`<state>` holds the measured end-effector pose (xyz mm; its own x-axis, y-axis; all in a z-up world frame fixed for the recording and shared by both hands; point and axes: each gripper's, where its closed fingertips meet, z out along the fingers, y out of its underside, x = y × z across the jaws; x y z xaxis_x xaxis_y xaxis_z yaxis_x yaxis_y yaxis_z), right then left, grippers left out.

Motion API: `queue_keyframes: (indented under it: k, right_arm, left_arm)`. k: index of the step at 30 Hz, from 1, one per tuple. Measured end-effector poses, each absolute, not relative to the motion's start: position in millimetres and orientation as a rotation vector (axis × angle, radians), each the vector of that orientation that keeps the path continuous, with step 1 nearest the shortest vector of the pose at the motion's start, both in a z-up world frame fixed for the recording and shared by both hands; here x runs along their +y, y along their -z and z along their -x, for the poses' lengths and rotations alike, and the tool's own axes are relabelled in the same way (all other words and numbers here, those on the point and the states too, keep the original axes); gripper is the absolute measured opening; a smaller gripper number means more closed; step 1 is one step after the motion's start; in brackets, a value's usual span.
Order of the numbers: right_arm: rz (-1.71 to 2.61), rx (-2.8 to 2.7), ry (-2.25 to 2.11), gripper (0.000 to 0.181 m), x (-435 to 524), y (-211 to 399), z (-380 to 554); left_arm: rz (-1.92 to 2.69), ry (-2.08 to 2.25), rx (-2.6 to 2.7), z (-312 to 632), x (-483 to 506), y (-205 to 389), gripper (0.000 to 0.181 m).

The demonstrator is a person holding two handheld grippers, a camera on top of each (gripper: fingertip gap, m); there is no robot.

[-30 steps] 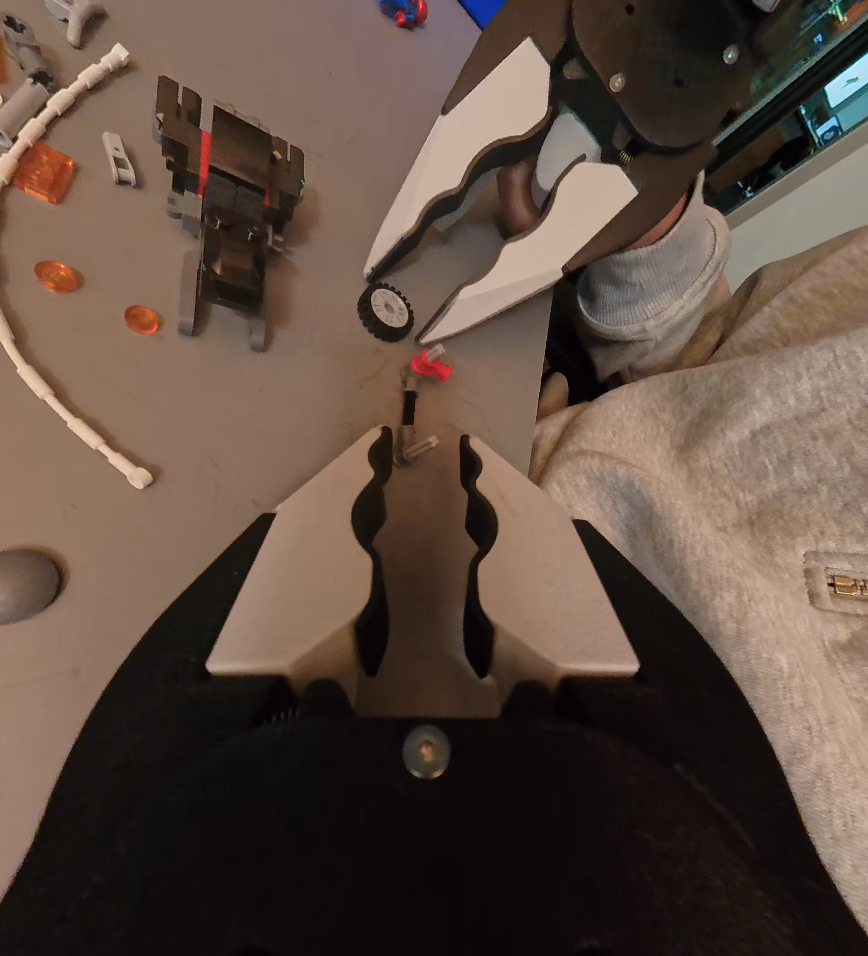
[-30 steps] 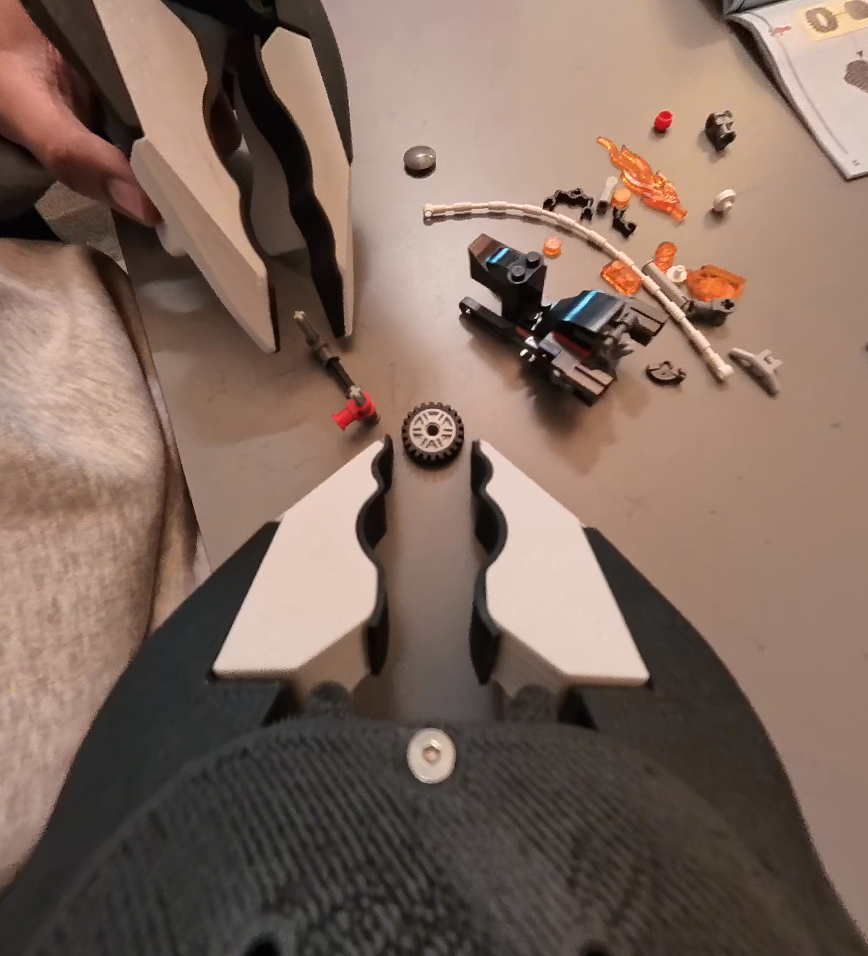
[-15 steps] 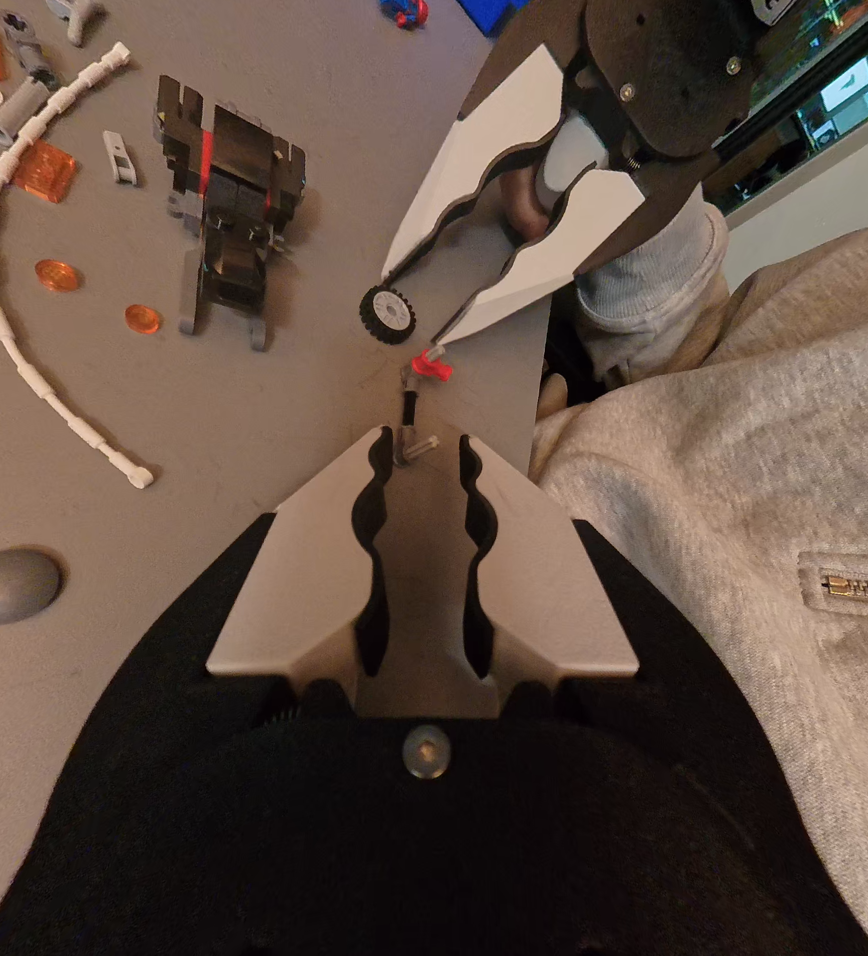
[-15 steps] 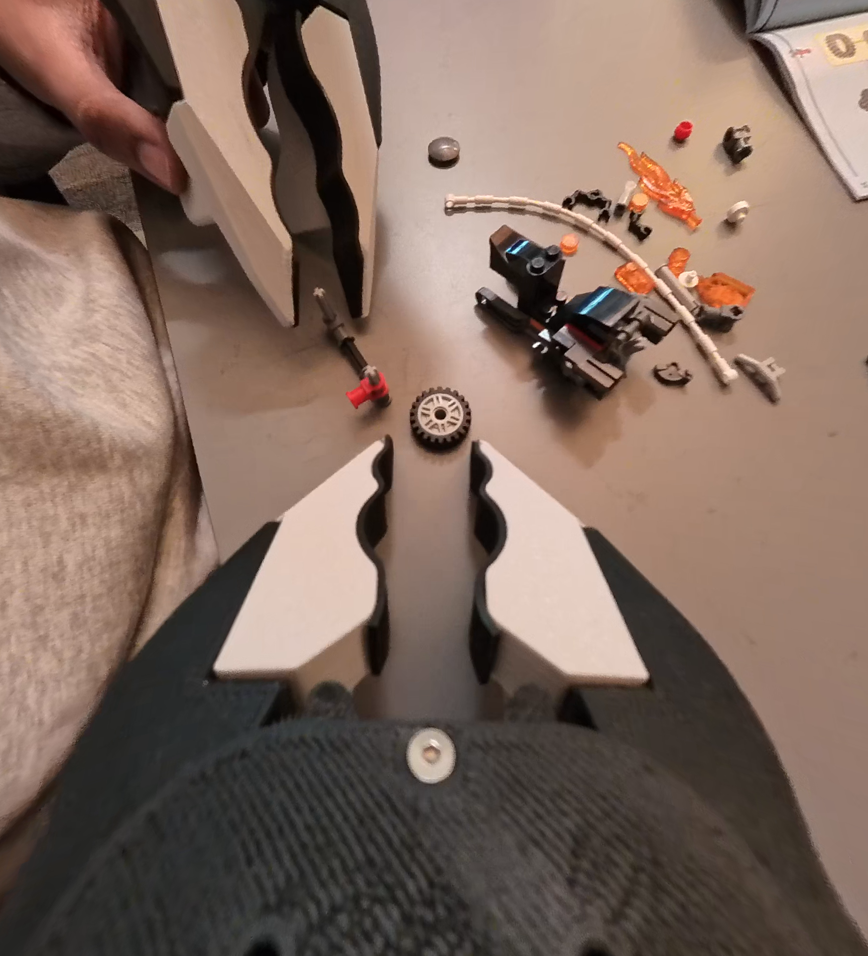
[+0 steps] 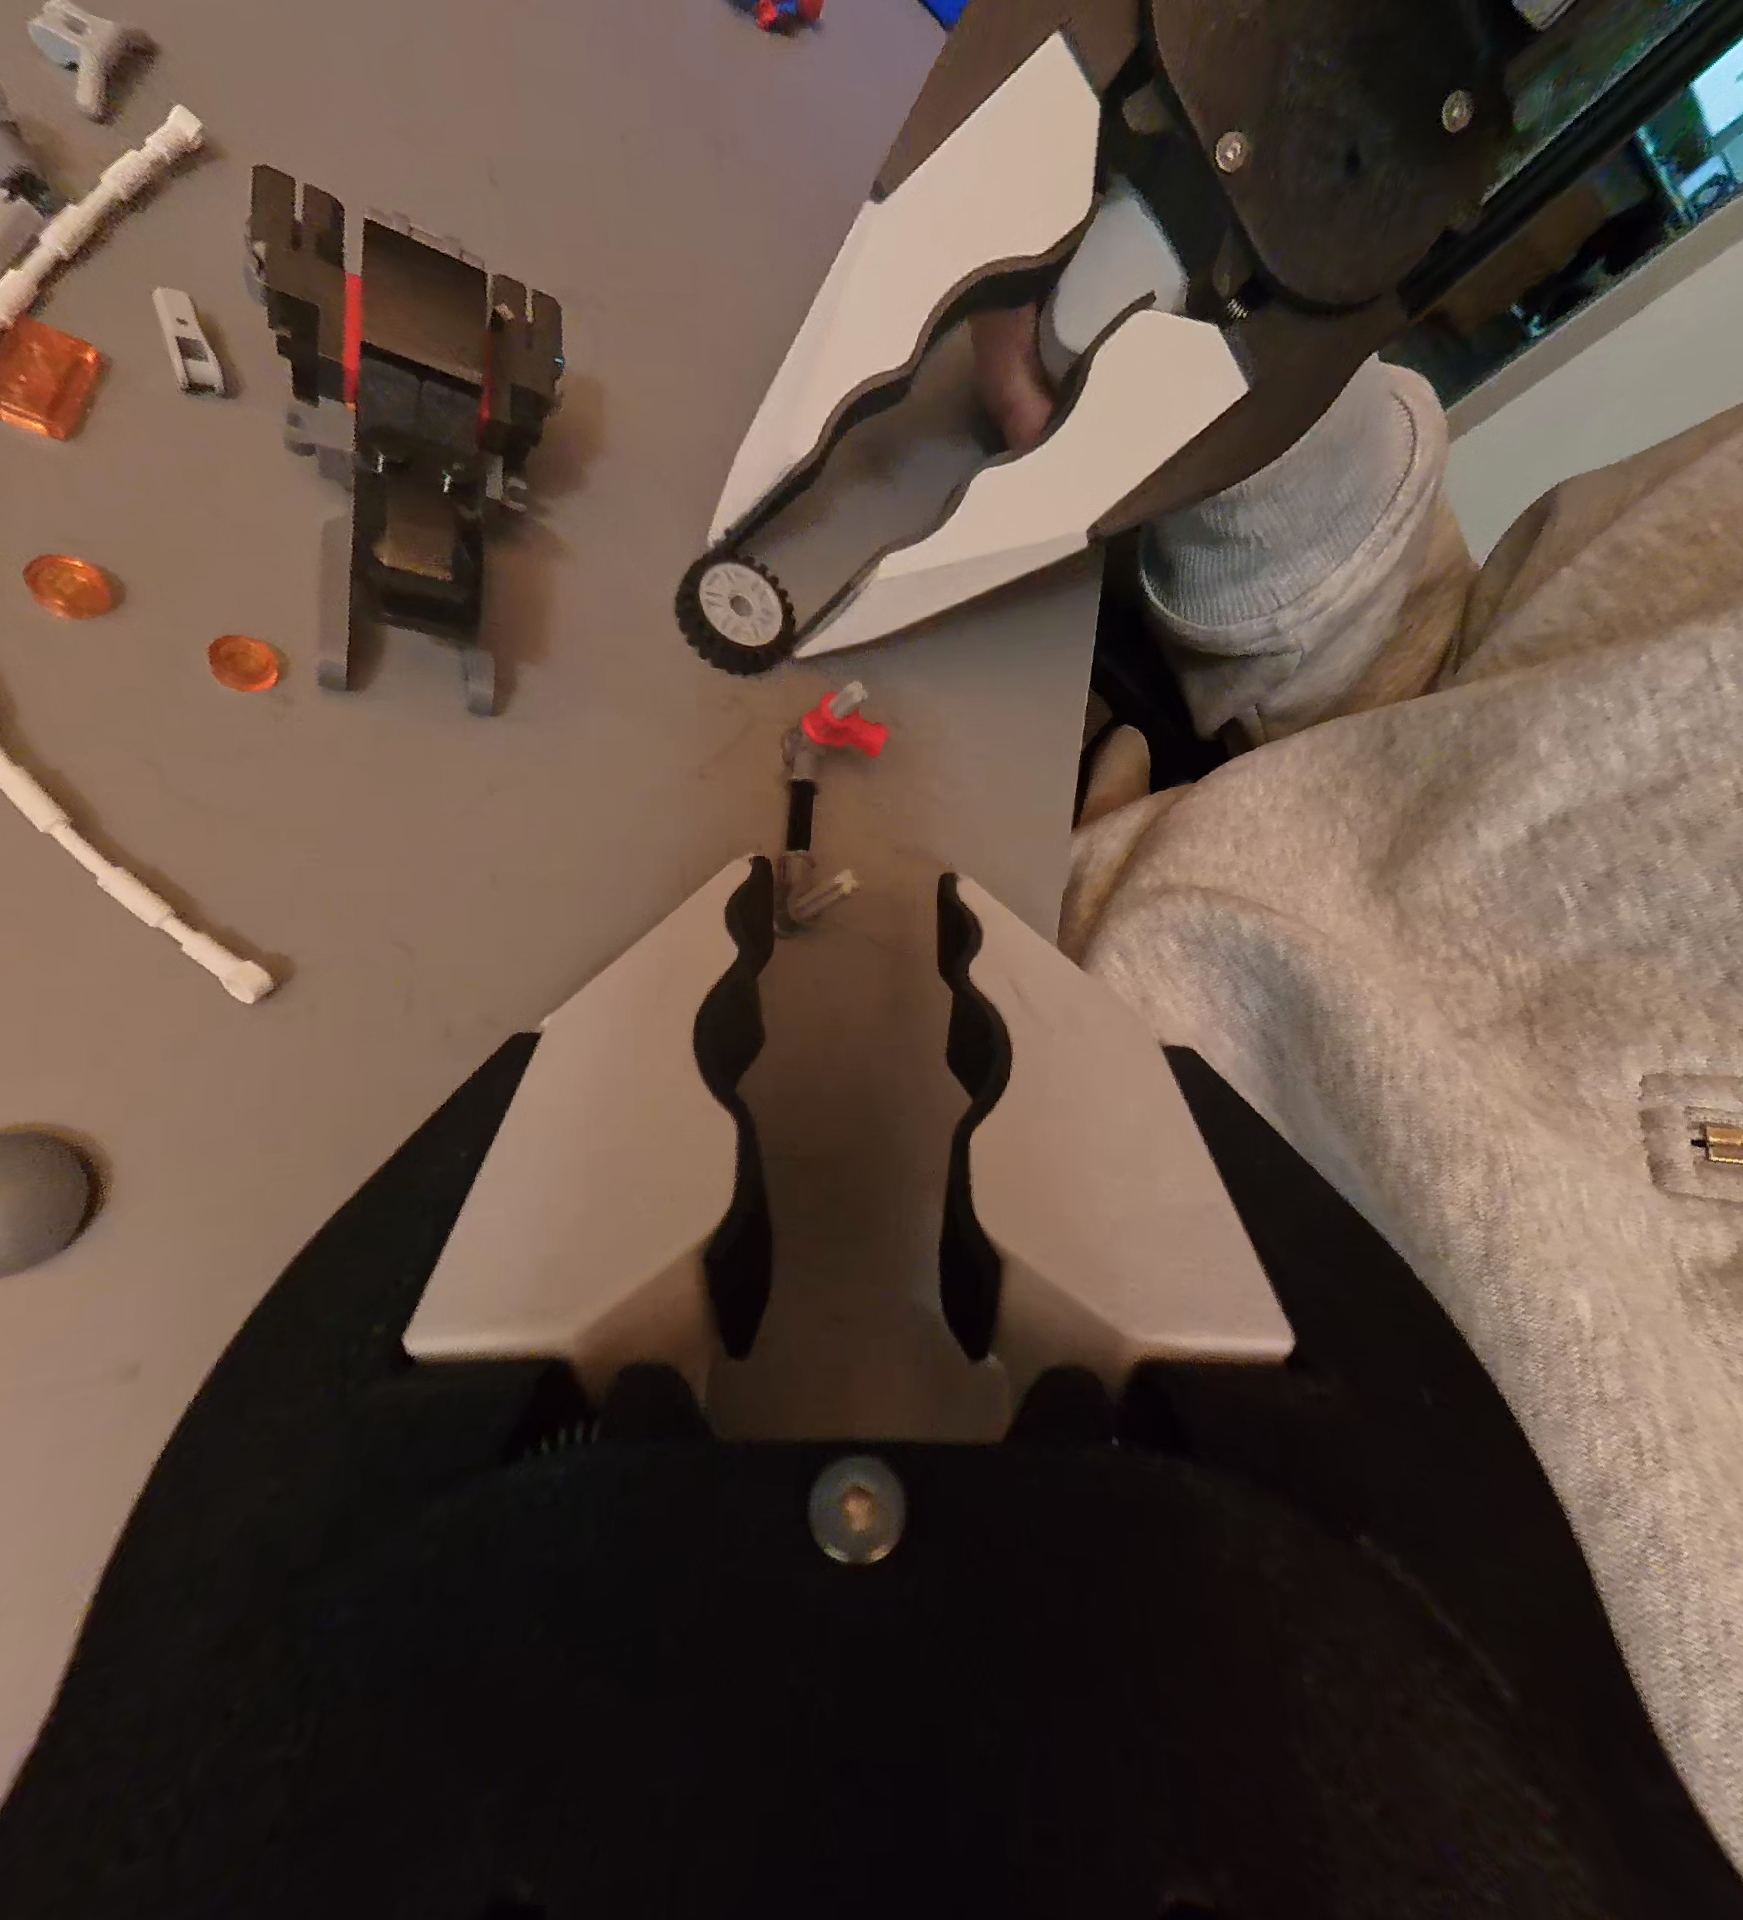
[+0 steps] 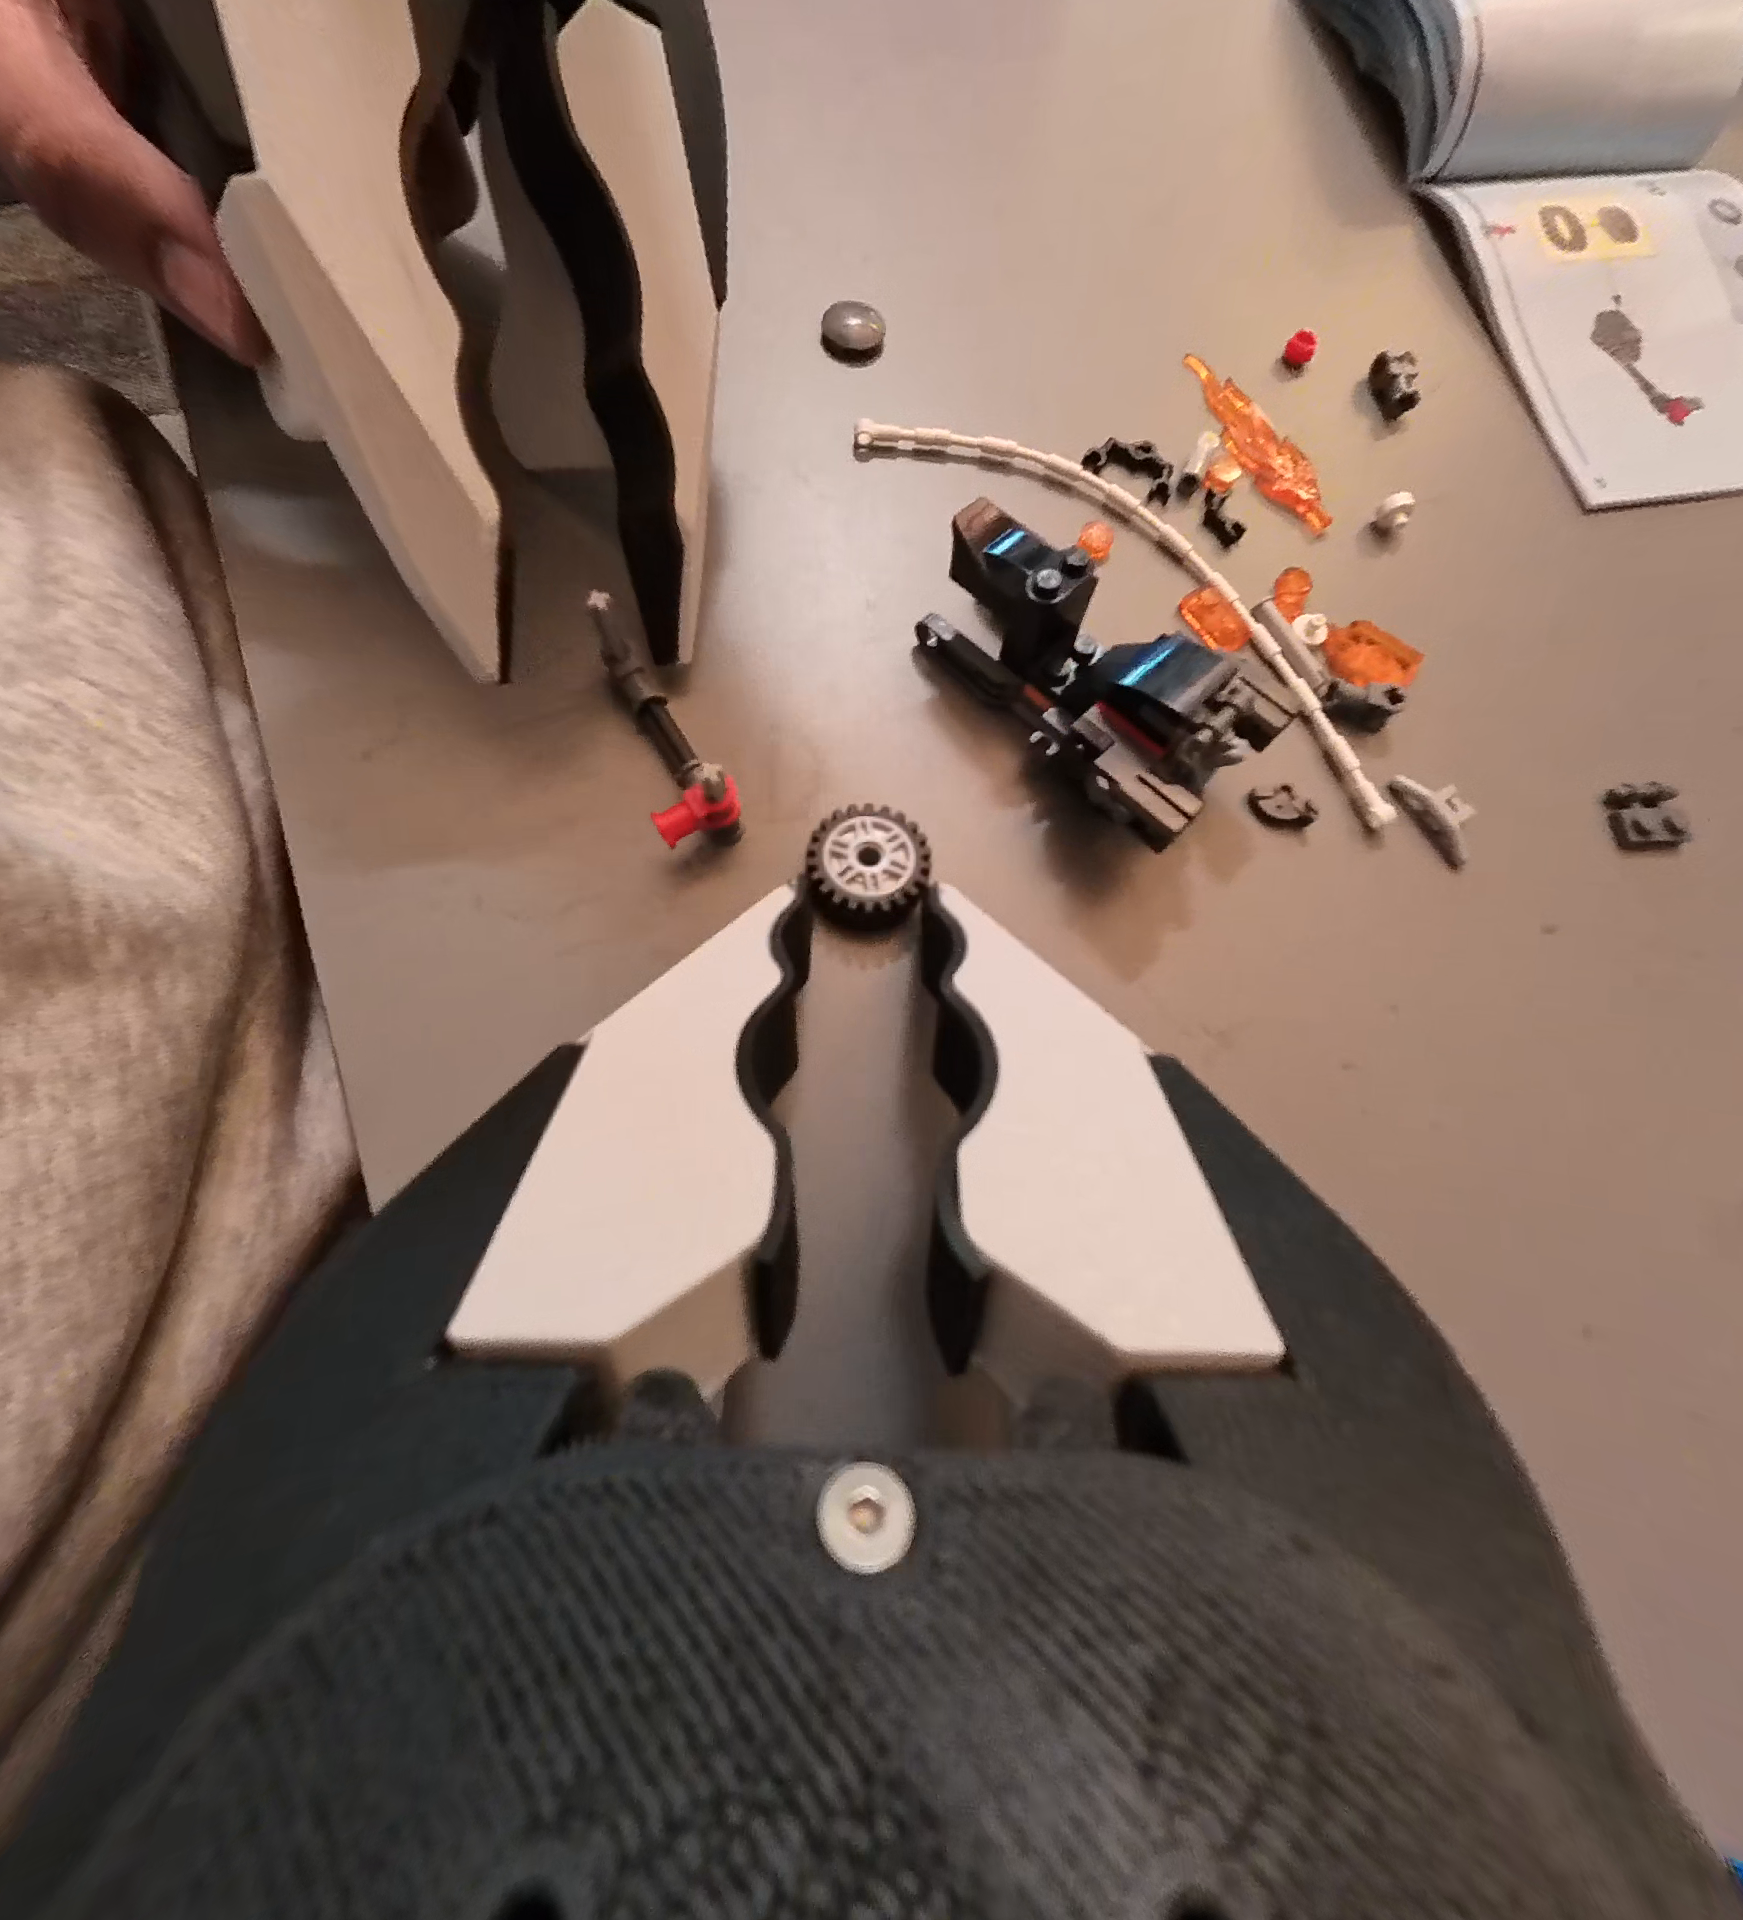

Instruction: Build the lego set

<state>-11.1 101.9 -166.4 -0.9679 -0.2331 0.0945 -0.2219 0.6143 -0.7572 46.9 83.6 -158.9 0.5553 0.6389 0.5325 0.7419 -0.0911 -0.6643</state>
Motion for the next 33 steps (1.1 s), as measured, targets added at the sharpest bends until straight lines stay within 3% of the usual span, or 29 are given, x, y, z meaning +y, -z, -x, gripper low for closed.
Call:
queue_keyframes:
  k: [21, 33]
  right_arm:
    - [0.502, 2.578, 1.545, 0.018, 77, 135, -33]
    - [0.555, 2.579, 1.477, 0.016, 74, 141, -47]
  left_arm:
    - [1.816, 0.093, -1.093, -55, 69, 155, 0.037]
    - [1.788, 0.097, -1.079, -55, 70, 151, 0.029]
